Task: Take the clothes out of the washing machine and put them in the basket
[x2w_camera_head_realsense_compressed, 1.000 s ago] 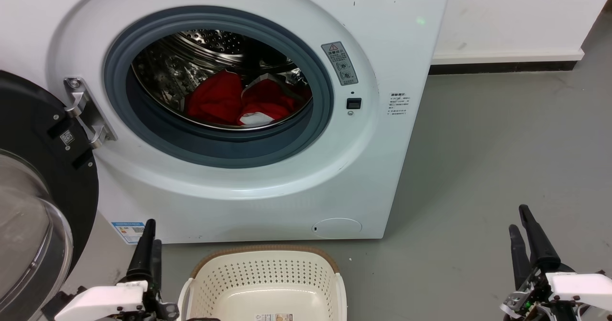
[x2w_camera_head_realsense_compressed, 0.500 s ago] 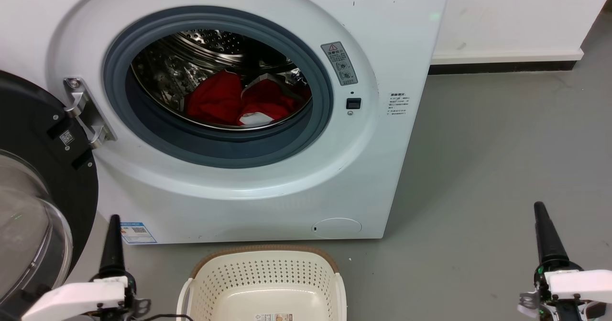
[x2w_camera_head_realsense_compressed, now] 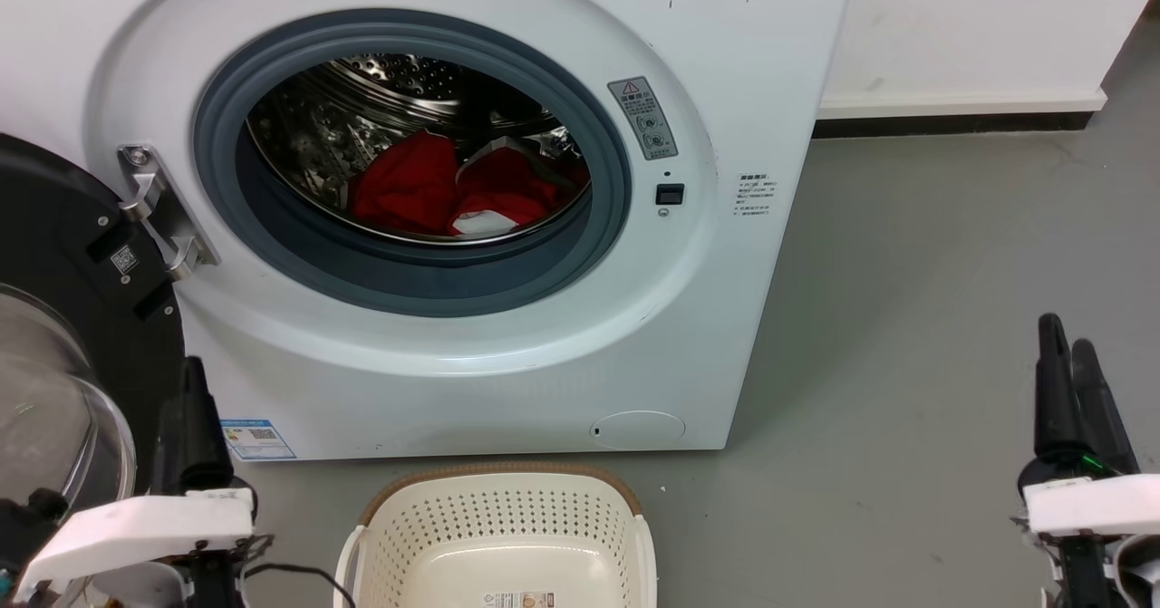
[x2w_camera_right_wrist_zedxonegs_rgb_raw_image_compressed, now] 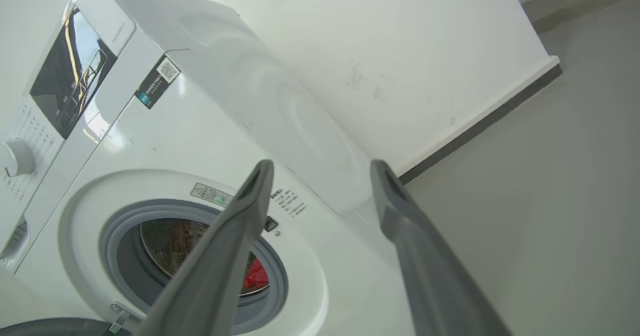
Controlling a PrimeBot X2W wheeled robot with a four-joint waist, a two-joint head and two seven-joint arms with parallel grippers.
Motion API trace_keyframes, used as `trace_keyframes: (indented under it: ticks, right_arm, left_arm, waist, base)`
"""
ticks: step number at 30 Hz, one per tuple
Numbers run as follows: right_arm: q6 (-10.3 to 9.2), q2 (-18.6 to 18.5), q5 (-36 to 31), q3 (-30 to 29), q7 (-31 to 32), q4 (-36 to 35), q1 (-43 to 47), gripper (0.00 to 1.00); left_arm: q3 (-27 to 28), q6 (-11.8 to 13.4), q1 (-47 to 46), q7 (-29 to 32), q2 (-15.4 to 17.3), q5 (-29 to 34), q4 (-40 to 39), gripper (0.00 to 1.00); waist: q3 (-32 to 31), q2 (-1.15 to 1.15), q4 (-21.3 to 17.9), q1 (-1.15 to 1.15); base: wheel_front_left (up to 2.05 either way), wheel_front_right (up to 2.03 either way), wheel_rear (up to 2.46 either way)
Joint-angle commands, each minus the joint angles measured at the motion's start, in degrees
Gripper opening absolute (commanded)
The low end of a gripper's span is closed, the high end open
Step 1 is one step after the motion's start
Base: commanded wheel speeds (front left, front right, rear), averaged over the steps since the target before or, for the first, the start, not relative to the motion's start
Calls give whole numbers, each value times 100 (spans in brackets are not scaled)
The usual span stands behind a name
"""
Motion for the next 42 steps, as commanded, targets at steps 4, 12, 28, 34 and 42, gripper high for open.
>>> trace_keyframes:
  ticks: [4, 12, 28, 34, 42]
  right_arm:
    - [0, -25, -822, 269, -124, -406, 45, 100]
    - [0, -25, -1726, 481, -252, -686, 105, 100]
    - [-1, -25, -3268, 616, -504, -953, 297, 100]
    - [-1, -23, -3734, 650, -584, -972, 309, 100]
    - [-1, -21, -4104, 679, -695, -749, 461, 100]
  left_arm:
    - [-167, -39, 28, -119, 18, 431, -473, 100]
    - [-190, -42, 106, -242, 19, 918, -753, 100]
    - [-914, 219, 325, -491, 19, 2943, -1431, 100]
    - [-1343, 337, 490, -577, 84, 3683, -919, 100]
    - [-1925, 567, 428, -681, 451, 4223, -632, 100]
  waist:
    - [6, 0, -9, 0]
    - [6, 0, -25, 0]
    - [4, 0, -52, 0]
    - [9, 0, -68, 0]
    - [16, 0, -82, 0]
  base:
    - [0, 0, 0]
    - [0, 0, 0]
    - [0, 0, 0]
    - [0, 0, 0]
    - [0, 0, 0]
